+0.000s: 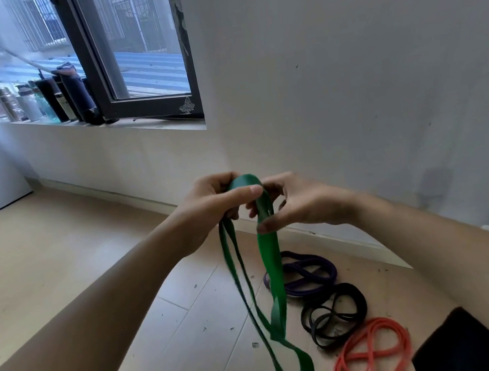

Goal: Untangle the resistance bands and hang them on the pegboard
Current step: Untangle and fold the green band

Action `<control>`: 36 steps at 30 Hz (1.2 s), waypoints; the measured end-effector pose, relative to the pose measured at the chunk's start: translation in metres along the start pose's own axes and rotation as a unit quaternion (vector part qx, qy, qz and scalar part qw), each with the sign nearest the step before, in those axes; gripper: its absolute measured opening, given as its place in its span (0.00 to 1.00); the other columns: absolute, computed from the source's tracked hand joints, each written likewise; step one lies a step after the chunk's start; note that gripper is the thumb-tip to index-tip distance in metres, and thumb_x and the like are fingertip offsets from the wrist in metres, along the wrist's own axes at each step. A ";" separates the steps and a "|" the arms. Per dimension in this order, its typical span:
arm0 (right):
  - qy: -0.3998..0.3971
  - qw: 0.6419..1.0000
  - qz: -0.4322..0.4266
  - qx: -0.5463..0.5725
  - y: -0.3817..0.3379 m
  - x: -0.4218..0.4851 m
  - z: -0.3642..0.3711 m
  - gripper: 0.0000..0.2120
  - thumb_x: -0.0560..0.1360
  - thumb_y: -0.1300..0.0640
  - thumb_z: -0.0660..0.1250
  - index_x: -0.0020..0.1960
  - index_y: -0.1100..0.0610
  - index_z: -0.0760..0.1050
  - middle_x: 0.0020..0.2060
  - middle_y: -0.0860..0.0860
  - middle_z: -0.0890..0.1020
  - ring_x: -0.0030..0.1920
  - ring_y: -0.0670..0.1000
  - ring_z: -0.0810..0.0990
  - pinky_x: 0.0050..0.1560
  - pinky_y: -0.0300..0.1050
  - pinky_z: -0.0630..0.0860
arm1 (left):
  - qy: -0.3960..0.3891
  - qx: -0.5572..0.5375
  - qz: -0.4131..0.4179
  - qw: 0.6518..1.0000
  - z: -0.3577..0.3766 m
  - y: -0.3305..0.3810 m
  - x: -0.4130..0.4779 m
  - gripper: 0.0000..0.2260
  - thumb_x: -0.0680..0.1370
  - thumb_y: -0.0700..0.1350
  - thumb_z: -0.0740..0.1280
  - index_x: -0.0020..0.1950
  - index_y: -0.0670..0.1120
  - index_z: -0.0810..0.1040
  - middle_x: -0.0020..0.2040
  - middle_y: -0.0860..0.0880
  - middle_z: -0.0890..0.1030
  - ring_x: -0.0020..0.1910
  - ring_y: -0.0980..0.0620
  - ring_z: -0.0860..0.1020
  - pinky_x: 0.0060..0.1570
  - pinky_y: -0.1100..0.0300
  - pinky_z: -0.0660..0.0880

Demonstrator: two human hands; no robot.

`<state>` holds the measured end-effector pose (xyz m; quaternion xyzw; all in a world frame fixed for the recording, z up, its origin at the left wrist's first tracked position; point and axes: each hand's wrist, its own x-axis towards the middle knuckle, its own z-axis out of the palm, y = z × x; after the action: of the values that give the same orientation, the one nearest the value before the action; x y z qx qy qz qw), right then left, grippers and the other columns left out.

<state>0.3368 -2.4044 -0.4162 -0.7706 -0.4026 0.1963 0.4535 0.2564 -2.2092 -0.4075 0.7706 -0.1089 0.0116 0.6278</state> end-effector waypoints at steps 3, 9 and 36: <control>-0.053 0.997 0.050 -0.031 0.013 0.002 0.009 0.15 0.72 0.61 0.78 0.55 0.52 0.80 0.51 0.49 0.85 0.49 0.42 0.83 0.48 0.35 0.77 | 0.016 -0.041 0.009 0.999 -0.003 0.003 -0.001 0.07 0.73 0.47 0.74 0.45 0.45 0.79 0.31 0.53 0.72 0.30 0.56 0.69 0.38 0.63 0.71; -0.072 0.993 0.081 0.042 0.025 0.008 0.026 0.18 0.74 0.58 0.76 0.63 0.51 0.80 0.56 0.51 0.84 0.50 0.48 0.82 0.50 0.48 0.74 | 0.032 -0.110 0.027 0.993 -0.017 0.004 -0.007 0.03 0.74 0.45 0.71 0.40 0.50 0.82 0.34 0.51 0.72 0.33 0.55 0.70 0.43 0.59 0.70; 0.006 0.999 -0.014 -0.043 0.000 0.013 0.036 0.06 0.69 0.67 0.73 0.39 0.58 0.80 0.29 0.48 0.76 0.30 0.46 0.75 0.32 0.40 0.71 | -0.074 0.140 -0.079 0.984 -0.039 -0.014 -0.018 0.26 0.65 0.55 0.79 0.52 0.36 0.82 0.39 0.44 0.76 0.37 0.49 0.75 0.38 0.60 0.74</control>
<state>0.3208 -2.3748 -0.4340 -0.7847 -0.4191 0.1680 0.4248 0.2464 -2.1661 -0.4157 0.8560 -0.0909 -0.0799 0.5027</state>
